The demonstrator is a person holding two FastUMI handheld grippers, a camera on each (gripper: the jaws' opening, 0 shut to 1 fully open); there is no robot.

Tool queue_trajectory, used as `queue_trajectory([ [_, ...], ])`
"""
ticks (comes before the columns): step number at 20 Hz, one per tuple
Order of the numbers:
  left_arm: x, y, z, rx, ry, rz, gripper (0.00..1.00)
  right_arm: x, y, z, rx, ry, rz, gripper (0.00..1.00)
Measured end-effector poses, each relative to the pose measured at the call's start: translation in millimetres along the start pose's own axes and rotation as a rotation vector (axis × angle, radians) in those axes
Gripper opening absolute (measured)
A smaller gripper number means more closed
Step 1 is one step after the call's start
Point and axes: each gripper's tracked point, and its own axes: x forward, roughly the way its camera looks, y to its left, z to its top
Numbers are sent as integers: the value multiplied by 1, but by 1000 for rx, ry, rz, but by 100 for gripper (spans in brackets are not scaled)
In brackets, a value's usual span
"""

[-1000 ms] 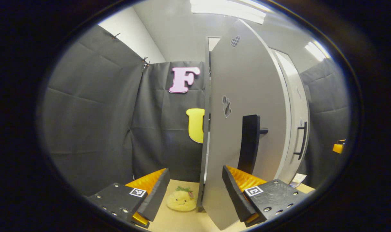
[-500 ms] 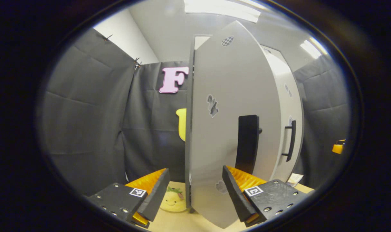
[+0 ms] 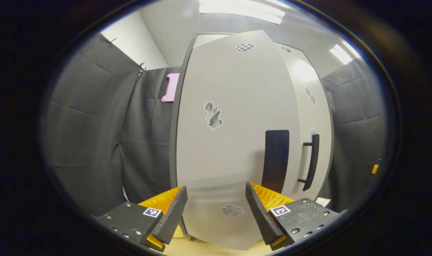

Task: Grab one shoe with the right hand and put it into the shoe cabinet, grab the other shoe with the left hand and put it into the shoe cabinet; then close the right door with the right hand and the left door with the left hand.

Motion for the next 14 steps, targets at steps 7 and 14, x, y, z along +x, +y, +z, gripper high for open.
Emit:
queue_trajectory([
  [7, -41, 10, 5, -26, -1, 63, 94, 3, -2, -2, 17, -7, 63, 97],
  [14, -136, 16, 13, 87, -14, 80, 94, -9, 30, 8, 1, -43, 149, 97],
])
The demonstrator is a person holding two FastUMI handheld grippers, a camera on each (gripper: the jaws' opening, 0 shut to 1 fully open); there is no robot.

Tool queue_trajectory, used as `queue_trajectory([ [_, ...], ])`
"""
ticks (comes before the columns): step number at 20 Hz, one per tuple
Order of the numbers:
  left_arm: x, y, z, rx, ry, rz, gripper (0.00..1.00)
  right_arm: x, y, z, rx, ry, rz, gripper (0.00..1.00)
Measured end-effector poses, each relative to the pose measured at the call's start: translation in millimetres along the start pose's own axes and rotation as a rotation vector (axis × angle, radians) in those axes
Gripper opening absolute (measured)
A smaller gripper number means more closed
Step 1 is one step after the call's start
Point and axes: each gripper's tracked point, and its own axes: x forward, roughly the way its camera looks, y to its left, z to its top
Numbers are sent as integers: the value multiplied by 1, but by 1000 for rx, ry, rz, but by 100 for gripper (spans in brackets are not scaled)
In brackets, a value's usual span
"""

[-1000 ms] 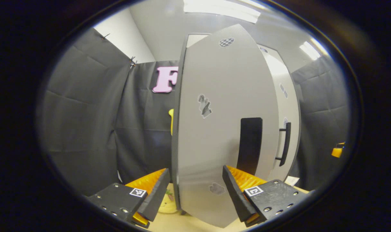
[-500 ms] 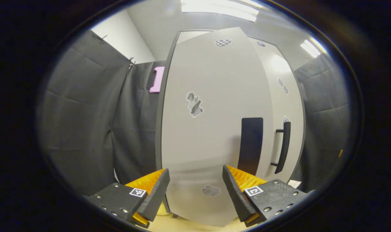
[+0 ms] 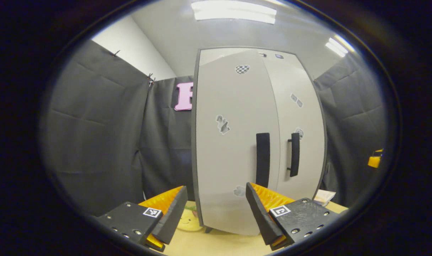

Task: Grab one shoe with the right hand and put it into the shoe cabinet, grab the other shoe with the left hand and put it into the shoe cabinet; then close the right door with the right hand and the left door with the left hand.

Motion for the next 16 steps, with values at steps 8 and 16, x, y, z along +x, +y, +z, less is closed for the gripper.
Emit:
queue_trajectory([
  [8, -63, 23, -9, 38, -10, -8, 94, -40, 43, -3, -41, -55, 1, 97],
  [16, -96, 31, -9, 77, -33, -28, 94, -66, 83, -13, -43, -48, -2, 97],
])
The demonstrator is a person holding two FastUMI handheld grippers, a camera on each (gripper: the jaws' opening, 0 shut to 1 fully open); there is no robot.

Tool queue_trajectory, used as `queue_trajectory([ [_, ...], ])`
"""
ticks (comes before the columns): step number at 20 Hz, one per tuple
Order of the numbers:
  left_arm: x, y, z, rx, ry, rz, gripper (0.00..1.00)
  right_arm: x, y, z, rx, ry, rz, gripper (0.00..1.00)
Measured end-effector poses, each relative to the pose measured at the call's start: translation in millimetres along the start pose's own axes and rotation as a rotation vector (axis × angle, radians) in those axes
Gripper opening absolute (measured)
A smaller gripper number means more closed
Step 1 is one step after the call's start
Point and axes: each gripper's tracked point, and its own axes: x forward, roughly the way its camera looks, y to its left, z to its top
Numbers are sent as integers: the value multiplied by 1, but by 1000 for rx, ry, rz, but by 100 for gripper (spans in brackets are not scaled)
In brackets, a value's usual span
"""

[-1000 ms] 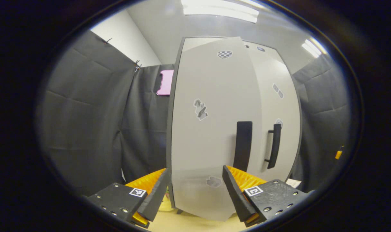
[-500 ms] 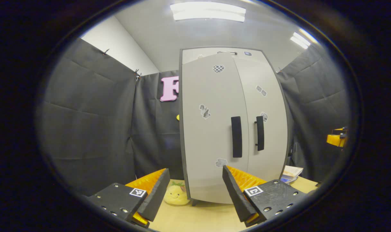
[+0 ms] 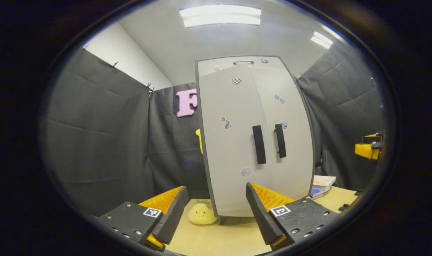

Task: Grab one shoe with the right hand and put it into the shoe cabinet, grab the other shoe with the left hand and put it into the shoe cabinet; then close the right door with the right hand and the left door with the left hand.

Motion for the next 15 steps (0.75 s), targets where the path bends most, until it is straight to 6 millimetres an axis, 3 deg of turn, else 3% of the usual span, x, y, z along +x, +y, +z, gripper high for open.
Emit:
queue_trajectory([
  [6, -17, 25, 11, -4, -32, 46, 94, -14, 11, 13, 10, -28, -10, 95],
  [15, -30, 41, 3, -19, -15, 47, 94, -30, 22, 20, 8, -39, -16, 96],
])
